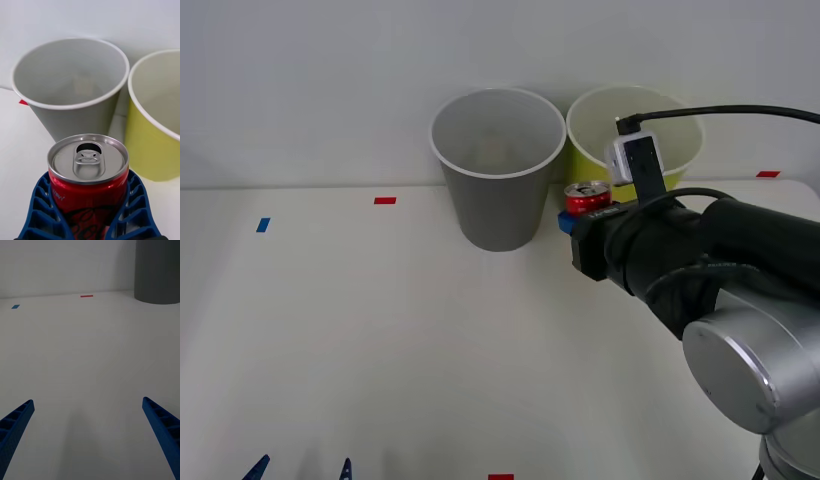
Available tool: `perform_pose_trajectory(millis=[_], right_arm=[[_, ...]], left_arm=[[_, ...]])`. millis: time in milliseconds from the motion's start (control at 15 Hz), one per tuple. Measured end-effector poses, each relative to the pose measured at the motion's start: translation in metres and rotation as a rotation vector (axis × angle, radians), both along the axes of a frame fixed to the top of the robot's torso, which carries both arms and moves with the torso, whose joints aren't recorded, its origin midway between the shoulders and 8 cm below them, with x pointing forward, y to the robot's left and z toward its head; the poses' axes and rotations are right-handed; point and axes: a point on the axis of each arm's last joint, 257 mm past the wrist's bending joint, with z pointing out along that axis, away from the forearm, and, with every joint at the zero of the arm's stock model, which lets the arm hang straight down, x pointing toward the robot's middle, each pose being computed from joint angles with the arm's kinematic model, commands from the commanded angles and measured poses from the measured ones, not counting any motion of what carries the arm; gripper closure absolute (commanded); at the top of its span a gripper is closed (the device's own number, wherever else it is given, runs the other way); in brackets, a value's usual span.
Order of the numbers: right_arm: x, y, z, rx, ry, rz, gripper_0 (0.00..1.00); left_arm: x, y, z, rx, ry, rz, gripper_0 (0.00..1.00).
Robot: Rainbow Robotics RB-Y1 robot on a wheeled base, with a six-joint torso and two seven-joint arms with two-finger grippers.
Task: Put cans in the gray bin and PET bottles in the light green bin.
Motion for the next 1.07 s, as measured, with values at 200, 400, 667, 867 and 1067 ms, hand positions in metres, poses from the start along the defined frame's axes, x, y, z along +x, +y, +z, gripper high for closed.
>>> perform_pose_trajectory(millis=[200, 400, 667, 867, 1067], right_arm=[[0.023, 0.025, 0.024, 0.019, -0.021, 0.065, 0.96], [0.048, 0.039, 0.051, 0.057, -0.029, 0.108, 0.99], [0.075, 0.061, 0.063, 0.103, -0.059, 0.154, 1.00], [0.099, 0.084, 0.070, 0.122, -0.078, 0.182, 1.00], [0.118, 0.092, 0.086, 0.133, -0.130, 0.189, 1.00]], left_arm=[[0.000, 0.000, 0.000, 0.000, 0.000, 0.000, 0.00], [0.000, 0.000, 0.000, 0.000, 0.000, 0.000, 0.00], [0.000, 0.000, 0.000, 0.000, 0.000, 0.000, 0.00], [0.000, 0.000, 0.000, 0.000, 0.000, 0.000, 0.00], [0.000, 0.000, 0.000, 0.000, 0.000, 0.000, 0.00]])
